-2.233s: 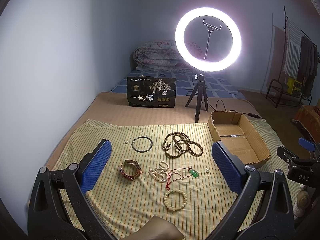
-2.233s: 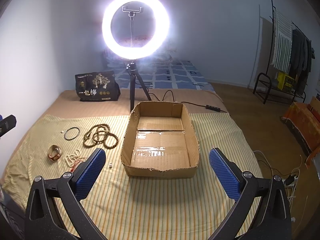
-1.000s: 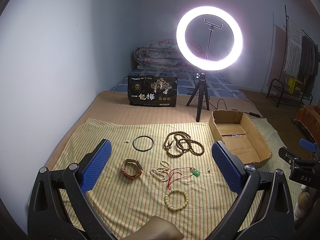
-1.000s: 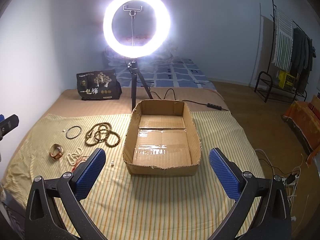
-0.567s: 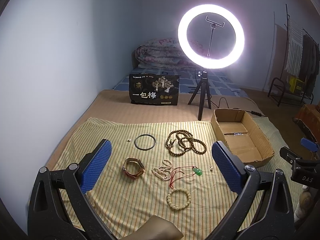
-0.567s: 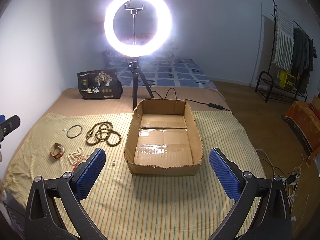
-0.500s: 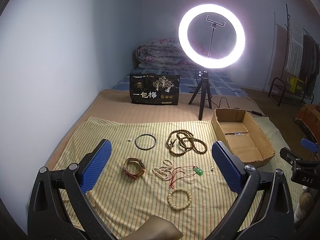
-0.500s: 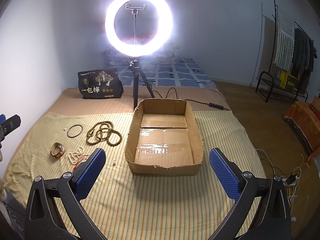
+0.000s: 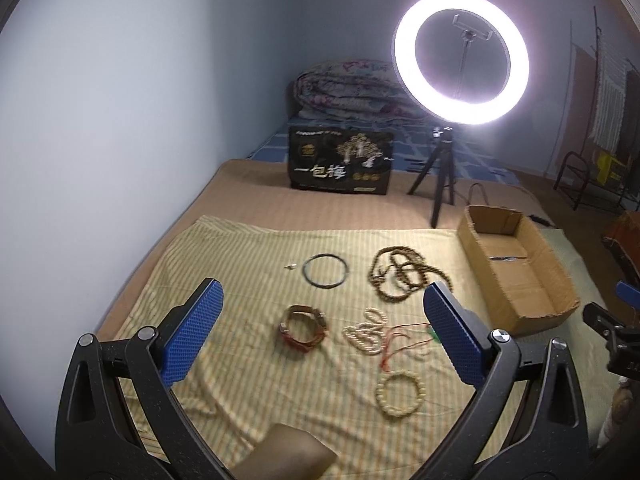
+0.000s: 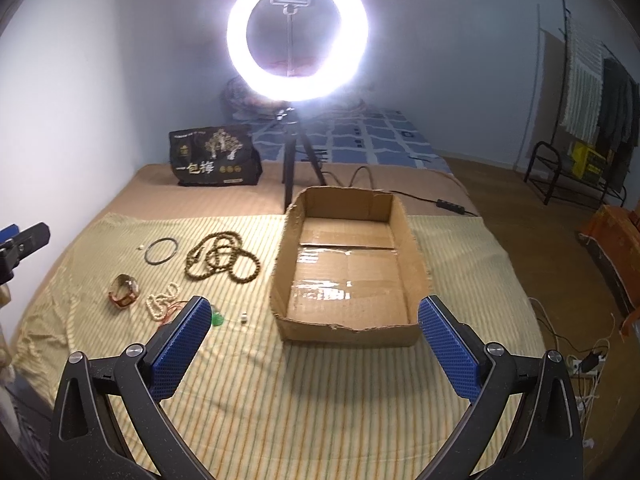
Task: Organize jewelry
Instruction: 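Move left tool to the red-strap watch while right tool approaches the cream bead bracelet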
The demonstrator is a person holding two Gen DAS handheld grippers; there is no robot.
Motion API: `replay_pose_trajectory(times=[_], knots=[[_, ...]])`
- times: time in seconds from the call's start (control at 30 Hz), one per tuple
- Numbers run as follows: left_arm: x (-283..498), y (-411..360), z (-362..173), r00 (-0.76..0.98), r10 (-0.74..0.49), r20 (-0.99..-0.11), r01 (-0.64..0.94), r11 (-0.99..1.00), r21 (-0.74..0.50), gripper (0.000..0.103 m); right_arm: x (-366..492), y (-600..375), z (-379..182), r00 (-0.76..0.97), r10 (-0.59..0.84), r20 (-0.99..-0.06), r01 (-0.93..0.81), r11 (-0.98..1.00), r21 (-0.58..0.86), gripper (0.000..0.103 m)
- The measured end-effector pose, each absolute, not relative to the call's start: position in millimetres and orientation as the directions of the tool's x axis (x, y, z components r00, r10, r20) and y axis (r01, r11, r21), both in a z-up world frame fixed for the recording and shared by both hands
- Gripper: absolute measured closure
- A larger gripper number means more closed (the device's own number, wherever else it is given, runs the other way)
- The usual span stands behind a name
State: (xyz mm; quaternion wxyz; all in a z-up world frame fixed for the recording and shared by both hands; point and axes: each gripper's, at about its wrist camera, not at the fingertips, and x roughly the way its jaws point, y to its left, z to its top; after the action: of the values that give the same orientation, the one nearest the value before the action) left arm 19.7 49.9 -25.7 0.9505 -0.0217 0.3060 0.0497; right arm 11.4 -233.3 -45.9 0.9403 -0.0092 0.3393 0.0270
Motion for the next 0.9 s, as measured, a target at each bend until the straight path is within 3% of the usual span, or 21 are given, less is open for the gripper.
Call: replay_pose_trajectory(times=[0.2,0.4,0.57,0.73,0.9], knots=[[34,79,-44,0.761,0.06,-0.645,-0.132,0.989,-0.064,0.001,15,-220,-55,0.767,0.132,-0.628,-0.136,0.99,0.042,0.001],[50,101,-60,0.748,0.098,-0.657,-0.185,0.981,-0.065,0.001,24,-195,-71,0.725,0.155,-0.671,-0.222,0.975,-0.014,0.001],[70,114,-90,0.682,0.04,-0.73,-0.194,0.973,-0.128,0.022,33,-177,-92,0.651,0.191,-0.735,-0.294,0.956,-0.011,0.001],[89,120,-119,0.612,-0.016,-0.791,-0.207,0.962,-0.18,0.033,42,-165,-114,0.562,0.241,-0.791,-0.331,0.942,0.052,0.001],[100,120,-134,0.572,-0.013,-0.82,-0.216,0.962,-0.166,0.039,46,-154,-126,0.508,0.281,-0.814,-0.363,0.927,0.094,0.011]])
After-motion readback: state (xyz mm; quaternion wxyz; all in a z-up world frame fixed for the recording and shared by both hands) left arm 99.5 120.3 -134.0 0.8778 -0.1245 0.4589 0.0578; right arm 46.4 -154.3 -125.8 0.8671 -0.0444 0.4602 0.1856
